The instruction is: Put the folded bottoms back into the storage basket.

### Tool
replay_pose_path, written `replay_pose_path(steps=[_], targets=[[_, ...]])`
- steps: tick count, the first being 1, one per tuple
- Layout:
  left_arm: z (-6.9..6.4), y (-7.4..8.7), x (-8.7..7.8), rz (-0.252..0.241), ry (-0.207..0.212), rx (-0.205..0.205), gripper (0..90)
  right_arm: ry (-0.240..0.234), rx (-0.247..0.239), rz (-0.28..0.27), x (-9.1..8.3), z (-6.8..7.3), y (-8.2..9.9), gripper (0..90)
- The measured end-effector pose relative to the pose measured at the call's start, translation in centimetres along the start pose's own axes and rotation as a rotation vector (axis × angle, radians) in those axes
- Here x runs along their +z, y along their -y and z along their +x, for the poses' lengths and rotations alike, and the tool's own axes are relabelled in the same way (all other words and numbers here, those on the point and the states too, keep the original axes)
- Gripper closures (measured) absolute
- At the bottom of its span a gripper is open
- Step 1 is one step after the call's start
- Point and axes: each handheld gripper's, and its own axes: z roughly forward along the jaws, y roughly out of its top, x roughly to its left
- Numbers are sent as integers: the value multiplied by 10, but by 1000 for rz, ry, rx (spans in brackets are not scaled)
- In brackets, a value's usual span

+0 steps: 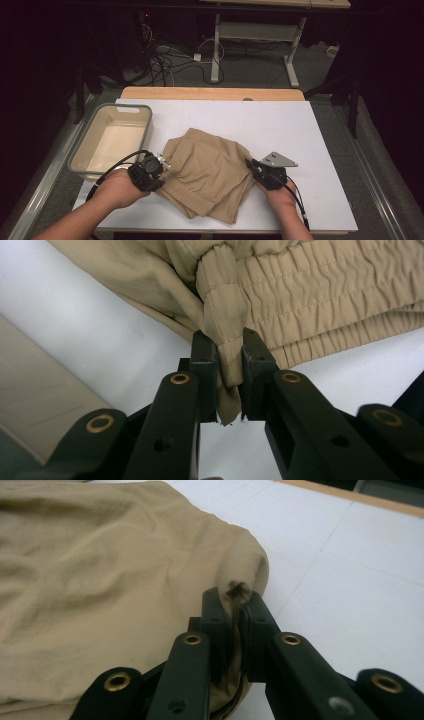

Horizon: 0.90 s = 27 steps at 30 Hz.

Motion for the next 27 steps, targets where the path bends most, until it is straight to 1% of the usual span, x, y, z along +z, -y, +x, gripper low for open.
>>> replay_pose_path(steps=[1, 2, 3, 5, 8, 11, 14, 16, 17, 18, 21, 24, 25, 26, 27], targets=[[1, -1, 1, 8, 5, -1, 783, 1, 3, 11, 3, -1, 1, 846], [2, -3, 5, 27, 12, 2, 783, -1, 4, 14, 3, -2, 2, 845], [2, -3, 5, 27, 12, 2, 783, -1, 4, 14, 3, -2, 2, 845], [3, -4, 8, 48, 17, 3, 782, 0, 6, 16, 3, -3, 3, 845], [3, -7, 13, 76, 18, 8, 781, 5, 4, 12, 2, -2, 2, 845], [3, -9, 14, 91, 15, 13, 782, 10, 3, 9, 1, -1, 3, 845], [5, -11, 12, 92, 20, 23, 783, 20, 1, 12, -1, 0, 4, 845], [8, -14, 9, 98, 32, 21, 784, 21, 4, 5, -3, 1, 3, 845], [8, -14, 9, 98, 32, 21, 784, 21, 4, 5, -3, 1, 3, 845], [9, -17, 6, 102, 29, 31, 784, 17, 8, -3, -5, 1, 2, 845], [10, -20, 2, 100, 28, 33, 784, 22, 5, -13, -9, 2, 0, 845], [10, -25, -3, 108, 18, 51, 782, 30, 0, -49, -15, 4, -8, 846], [10, -26, -5, 112, 18, 57, 782, 30, 0, -49, -15, 4, -8, 846], [10, -28, -7, 116, 16, 62, 781, 36, 9, -76, -17, 5, -12, 848], [9, -29, -9, 119, 8, 67, 781, 36, 9, -76, -17, 5, -12, 848]])
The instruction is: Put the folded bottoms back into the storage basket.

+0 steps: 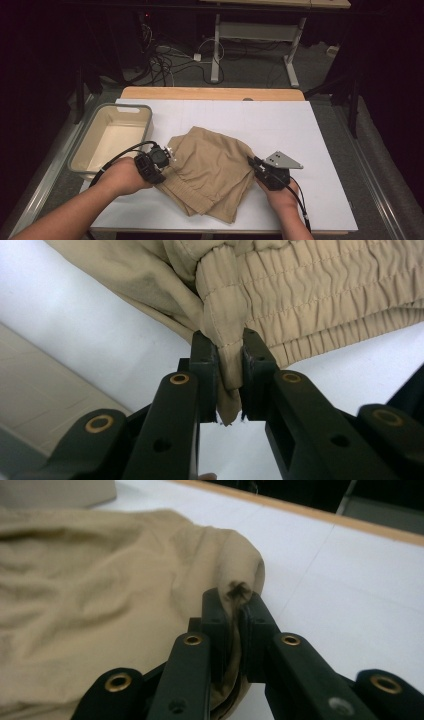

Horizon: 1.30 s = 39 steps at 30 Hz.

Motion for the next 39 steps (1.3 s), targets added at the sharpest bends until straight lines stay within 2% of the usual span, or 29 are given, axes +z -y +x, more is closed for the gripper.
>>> replay_pose_path(steps=[2, 5, 8, 9, 15, 22, 26, 32, 39], targets=[[2, -1, -5, 5, -3, -14, 782, 5, -18, -22, 0, 4, -7, 851], [5, -2, -12, 15, -9, -35, 783, 4, -46, -26, 2, 7, -13, 853], [10, -1, -21, 23, -12, -50, 782, -15, -77, -37, 6, 10, -23, 854], [12, 0, -23, 28, -13, -56, 782, -33, -76, -44, 9, 12, -30, 854], [23, 10, -28, 52, -18, -87, 781, -75, -62, -51, 23, 20, -43, 853], [29, 11, -28, 66, -19, -104, 779, -94, -59, -44, 32, 22, -46, 853], [32, 9, -26, 72, -16, -97, 779, -104, -49, -39, 34, 21, -46, 852], [33, 6, -25, 77, -15, -97, 780, -93, -57, -40, 32, 20, -46, 852], [31, 2, -26, 95, -20, -74, 779, -96, -52, -34, 29, 23, -46, 852]])
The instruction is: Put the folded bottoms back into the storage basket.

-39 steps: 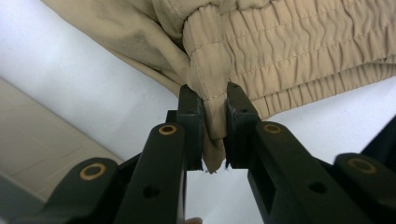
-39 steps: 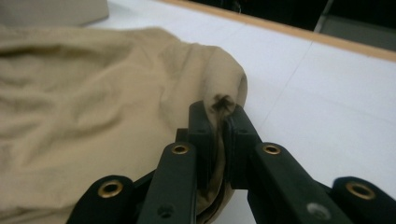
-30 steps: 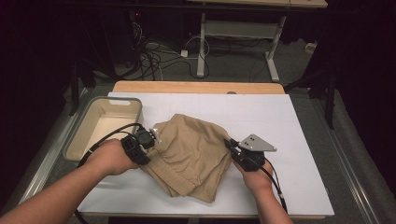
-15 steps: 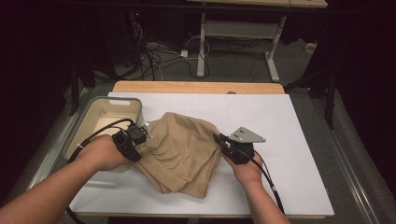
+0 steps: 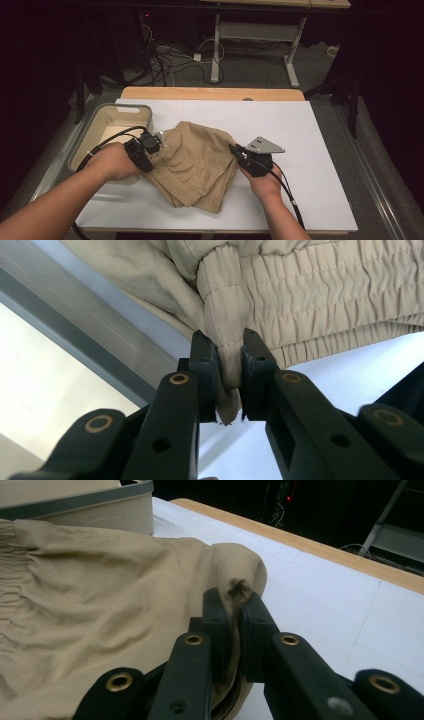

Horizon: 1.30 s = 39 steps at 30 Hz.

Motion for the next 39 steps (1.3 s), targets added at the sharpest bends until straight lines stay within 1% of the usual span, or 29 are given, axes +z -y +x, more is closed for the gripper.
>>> replay_pose_path(steps=[2, 7, 13, 19, 21, 22, 26, 30, 31, 32, 33, 35, 39], targets=[[1, -1, -2, 0, 0, 1, 779, 5, 12, -2, -1, 0, 0, 853], [3, -2, -6, -1, -2, 2, 780, 15, 14, -9, -2, 0, -1, 853], [4, -7, -9, 14, 14, 25, 779, 13, 3, -14, -2, 1, -7, 852], [2, -10, -15, 21, -2, 25, 780, 4, -9, -28, -4, 3, -17, 852], [3, -11, -23, 25, -7, 16, 780, 1, -16, -36, -6, 3, -22, 851], [3, -11, -23, 25, -7, 16, 780, 1, -15, -39, -7, 3, -23, 851], [7, -11, -35, 13, 2, 7, 780, 4, -10, -53, -10, 1, -29, 851], [11, -11, -46, 17, 7, 1, 780, 5, -6, -67, -12, -2, -37, 851], [12, -11, -50, 18, 7, 1, 780, 8, -11, -72, -13, -2, -42, 851], [13, -11, -57, 16, 2, -1, 780, 8, -15, -75, -13, -2, -45, 851], [13, -11, -57, 16, 2, -1, 779, 8, -15, -75, -13, -2, -45, 851], [15, -9, -64, 15, 0, 9, 779, 8, -22, -81, -12, -1, -51, 851], [18, -2, -77, 14, -19, -10, 779, 8, -31, -87, -10, 2, -67, 851]])
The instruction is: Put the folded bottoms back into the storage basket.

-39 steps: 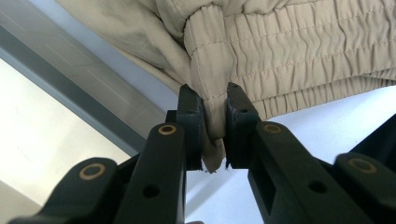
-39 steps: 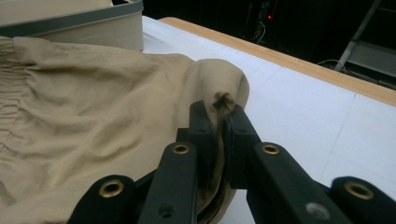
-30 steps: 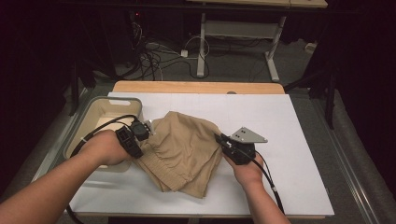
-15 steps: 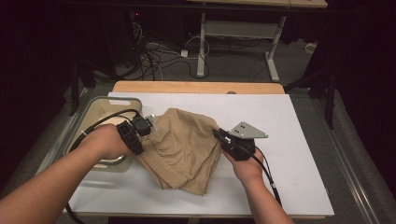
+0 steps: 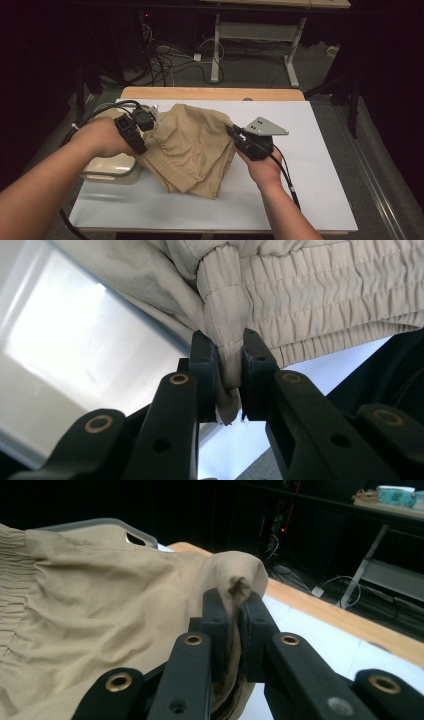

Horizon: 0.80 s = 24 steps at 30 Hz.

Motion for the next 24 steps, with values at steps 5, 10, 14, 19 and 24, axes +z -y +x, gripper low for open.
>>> replay_pose_path(steps=[5, 10, 14, 19, 24], targets=[[8, 12, -14, -10, -15, -24, 779, -1, -26, -18, 6, 5, -19, 851], [21, 29, -21, -5, -39, -57, 779, -15, -36, -28, 22, 13, -32, 851], [30, 44, -23, 3, -58, -85, 779, -36, -35, -32, 37, 20, -37, 851], [37, 61, -21, 10, -68, -122, 779, -63, -44, -26, 57, 29, -44, 850], [46, 76, -18, 6, -79, -160, 779, -81, -58, -25, 72, 37, -49, 850]])
